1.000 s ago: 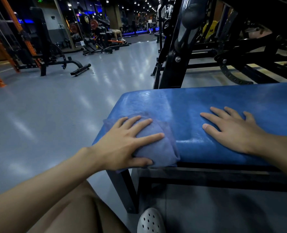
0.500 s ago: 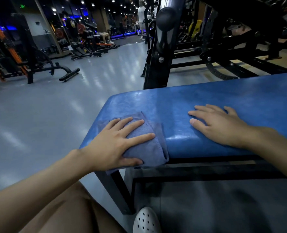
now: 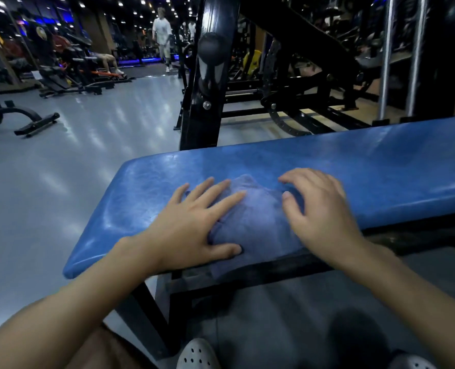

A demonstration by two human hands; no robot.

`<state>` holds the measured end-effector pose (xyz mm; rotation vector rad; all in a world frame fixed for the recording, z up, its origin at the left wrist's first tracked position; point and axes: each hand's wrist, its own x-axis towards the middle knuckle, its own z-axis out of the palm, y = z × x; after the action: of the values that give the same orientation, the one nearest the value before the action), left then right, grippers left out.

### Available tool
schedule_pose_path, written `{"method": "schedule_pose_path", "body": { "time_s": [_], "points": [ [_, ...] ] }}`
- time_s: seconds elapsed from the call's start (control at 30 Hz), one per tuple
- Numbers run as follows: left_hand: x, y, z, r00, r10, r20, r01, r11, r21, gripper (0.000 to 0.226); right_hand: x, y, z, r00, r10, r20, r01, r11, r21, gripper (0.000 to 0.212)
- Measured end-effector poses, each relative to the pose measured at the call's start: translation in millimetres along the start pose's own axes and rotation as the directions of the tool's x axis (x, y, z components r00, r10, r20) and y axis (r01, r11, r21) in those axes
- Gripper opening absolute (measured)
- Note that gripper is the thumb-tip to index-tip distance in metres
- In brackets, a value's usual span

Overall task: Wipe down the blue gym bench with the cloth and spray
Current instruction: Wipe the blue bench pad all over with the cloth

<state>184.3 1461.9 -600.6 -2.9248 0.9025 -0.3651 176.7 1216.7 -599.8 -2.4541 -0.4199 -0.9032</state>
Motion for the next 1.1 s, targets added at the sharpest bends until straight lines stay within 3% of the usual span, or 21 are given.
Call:
{"method": "schedule_pose_path", "body": {
  "time_s": [0.07,0.13,0.27,0.5,0.6,0.73,0.93,1.1],
  "points": [
    [-23,-25,-6,0.995,-0.082,0.053,0.085,0.995,-0.048,0.109,-6,-34,23,0.998,-0.057,-0.023,0.058,0.997,0.056,0.036],
    [-41,-43,-11,0.983,-0.144,0.111,0.152,0.986,-0.064,0.12,-14,-62,47,0.996,-0.05,0.068,0.046,0.997,0.064,0.045],
    [-60,-59,-9,0.971,-0.168,0.171,0.168,0.986,0.014,0.118,-28,-66,74,0.967,-0.116,0.228,0.162,0.968,-0.193,0.056],
    [-24,-35,-11,0.983,-0.09,0.158,0.102,0.992,-0.074,0.079,-27,-1,66,0.982,-0.188,-0.002,0.18,0.941,-0.287,0.045],
    [-9,-28,-9,0.989,-0.103,0.108,0.109,0.992,-0.055,0.07,-30,11,60,0.987,-0.102,-0.126,0.059,0.951,-0.304,0.048],
    [0,-25,-6,0.988,-0.116,0.104,0.121,0.991,-0.049,0.066,-34,-23,80,0.952,0.079,-0.295,-0.152,0.96,-0.234,0.043],
    [21,-16,-1,0.991,-0.076,0.108,0.083,0.995,-0.063,0.072,-35,20,69,0.944,-0.261,-0.2,0.183,0.922,-0.342,0.046],
    [31,-11,0,0.991,-0.087,0.103,0.089,0.996,-0.018,0.076,-36,68,51,0.926,-0.271,-0.262,0.156,0.908,-0.39,0.046]
  ]
}}
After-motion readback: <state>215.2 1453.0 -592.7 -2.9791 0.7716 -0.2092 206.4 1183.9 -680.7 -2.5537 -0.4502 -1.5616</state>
